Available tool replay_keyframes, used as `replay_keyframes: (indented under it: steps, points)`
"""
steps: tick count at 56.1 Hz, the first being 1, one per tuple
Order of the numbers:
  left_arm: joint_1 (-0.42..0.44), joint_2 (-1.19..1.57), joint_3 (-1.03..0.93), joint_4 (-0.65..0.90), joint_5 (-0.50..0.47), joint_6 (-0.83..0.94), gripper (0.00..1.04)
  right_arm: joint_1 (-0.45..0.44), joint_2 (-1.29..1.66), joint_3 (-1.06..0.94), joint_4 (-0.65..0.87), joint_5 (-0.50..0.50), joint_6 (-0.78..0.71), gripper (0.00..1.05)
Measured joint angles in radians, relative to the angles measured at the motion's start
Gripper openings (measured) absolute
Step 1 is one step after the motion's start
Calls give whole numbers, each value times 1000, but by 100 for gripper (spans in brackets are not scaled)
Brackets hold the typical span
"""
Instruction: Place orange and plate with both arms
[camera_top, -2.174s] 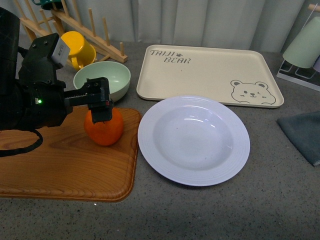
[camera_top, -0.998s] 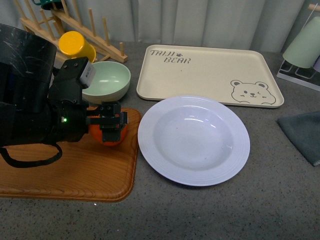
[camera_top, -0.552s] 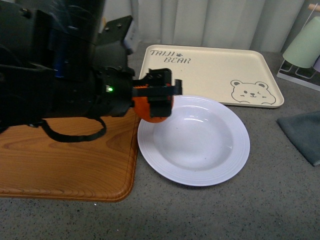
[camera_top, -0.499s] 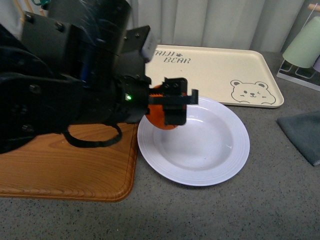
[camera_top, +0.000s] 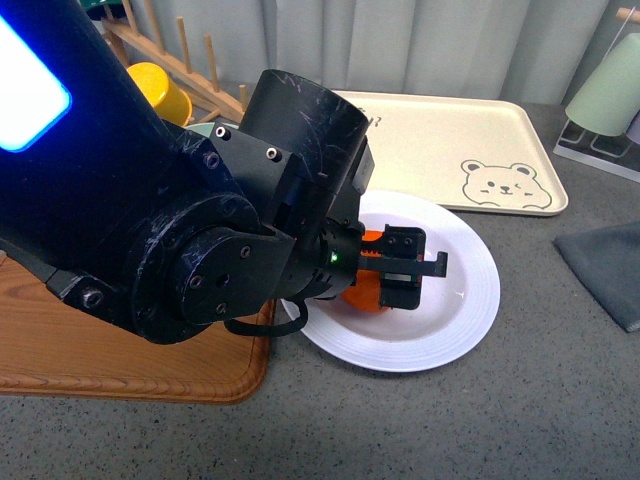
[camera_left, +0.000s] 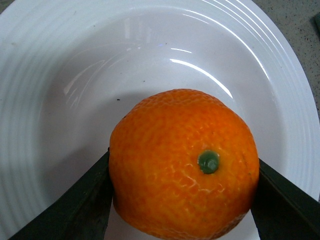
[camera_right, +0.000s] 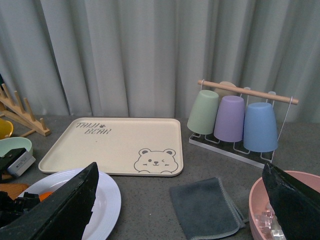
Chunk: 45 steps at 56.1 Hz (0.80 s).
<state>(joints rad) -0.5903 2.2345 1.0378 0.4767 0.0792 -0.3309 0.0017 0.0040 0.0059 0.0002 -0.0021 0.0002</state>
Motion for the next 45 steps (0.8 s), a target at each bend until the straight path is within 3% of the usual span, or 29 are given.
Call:
replay_keyframes:
  steps: [12,21,29,45]
  points:
    - [-1,-18,-9,-6,-9,4,100,0,0,0,0,0,0,96]
    - [8,-111,-59,9,-35,3,98,0,0,0,0,0,0,96]
    - [50,-296,-172,69,-118,15,98,0,0,0,0,0,0,96]
    - [229,-684,-553,187,-245,51,98,0,0,0,0,0,0,96]
